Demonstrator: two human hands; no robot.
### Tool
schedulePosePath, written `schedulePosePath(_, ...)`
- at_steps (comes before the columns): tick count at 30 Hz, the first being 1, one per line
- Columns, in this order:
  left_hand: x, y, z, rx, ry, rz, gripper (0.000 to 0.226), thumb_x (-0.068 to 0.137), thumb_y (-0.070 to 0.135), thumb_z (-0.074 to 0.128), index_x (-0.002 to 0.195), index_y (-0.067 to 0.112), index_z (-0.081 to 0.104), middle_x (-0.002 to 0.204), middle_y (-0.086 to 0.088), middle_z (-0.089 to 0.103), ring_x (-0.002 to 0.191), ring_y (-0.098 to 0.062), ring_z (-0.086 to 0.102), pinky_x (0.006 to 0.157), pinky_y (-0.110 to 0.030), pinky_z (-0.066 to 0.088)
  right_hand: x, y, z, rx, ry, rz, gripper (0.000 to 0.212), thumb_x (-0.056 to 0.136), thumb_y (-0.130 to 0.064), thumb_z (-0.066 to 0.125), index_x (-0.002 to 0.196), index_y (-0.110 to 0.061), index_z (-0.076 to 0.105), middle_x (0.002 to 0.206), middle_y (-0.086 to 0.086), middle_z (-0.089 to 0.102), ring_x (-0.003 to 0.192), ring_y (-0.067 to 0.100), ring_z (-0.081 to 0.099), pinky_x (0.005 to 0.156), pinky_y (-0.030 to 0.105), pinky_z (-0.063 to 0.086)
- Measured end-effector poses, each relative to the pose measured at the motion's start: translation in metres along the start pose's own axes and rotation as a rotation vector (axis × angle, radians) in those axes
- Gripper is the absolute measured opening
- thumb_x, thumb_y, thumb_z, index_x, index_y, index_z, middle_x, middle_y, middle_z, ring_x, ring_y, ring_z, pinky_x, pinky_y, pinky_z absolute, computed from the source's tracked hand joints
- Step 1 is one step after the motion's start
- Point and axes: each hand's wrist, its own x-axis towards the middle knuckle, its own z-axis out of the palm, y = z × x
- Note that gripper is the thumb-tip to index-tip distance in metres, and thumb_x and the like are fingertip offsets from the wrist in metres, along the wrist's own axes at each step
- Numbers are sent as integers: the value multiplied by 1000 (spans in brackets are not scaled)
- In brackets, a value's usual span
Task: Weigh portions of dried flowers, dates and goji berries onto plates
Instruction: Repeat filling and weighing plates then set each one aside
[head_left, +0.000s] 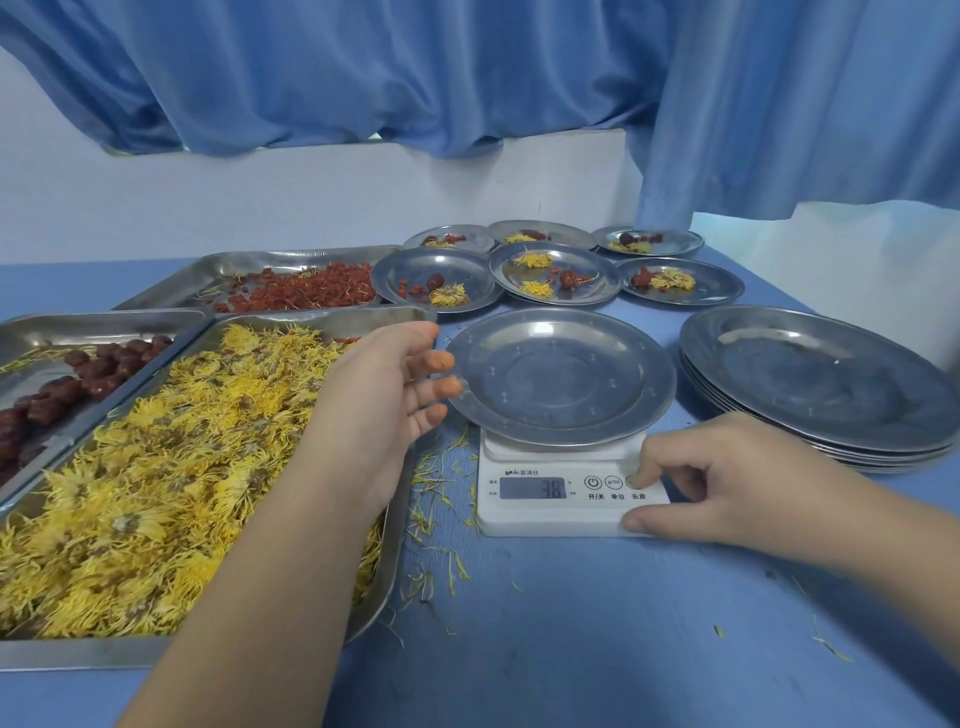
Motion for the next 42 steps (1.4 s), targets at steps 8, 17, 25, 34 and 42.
schedulePosePath(8,0,-1,0,4,-14,6,17,94,21,54,108,15,63,61,6,63,54,-11,61,58,-26,45,1,3,4,-21,62,-39,34,67,-66,62,79,-33,63,61,-24,55,54,7,48,52,26,41)
schedulePosePath(17,4,-2,0,23,6,6,16,95,21,54,107,16,64,60,6,63,54,-12,61,59,-26,46,0,5,-1,-50,286,-236,24,87,-42,57,69,-29,65,56,-14,50,54,4,47,51,32,46)
schedulePosePath(25,0,3,2,-14,-31,-51,11,94,21,57,102,17,62,64,5,63,58,-13,61,58,-26,46,21,-25,-11,191,706,-42,19,84,-34,61,65,-29,56,62,-6,57,57,10,49,52,15,35)
schedulePosePath(34,-12,17,-4,-15,-69,104,12,95,21,56,101,17,65,74,3,64,59,-12,59,60,-26,45,48,-65,26,-90,700,11,55,67,4,68,56,-23,21,45,-4,27,45,23,30,44,33,37)
schedulePosePath(42,-23,48,-71,910,5,265,22,93,34,51,88,21,67,81,0,70,64,-17,66,56,-30,53,41,-63,34,-115,736,-118,65,72,4,72,60,-27,15,47,-8,17,44,22,24,40,32,36)
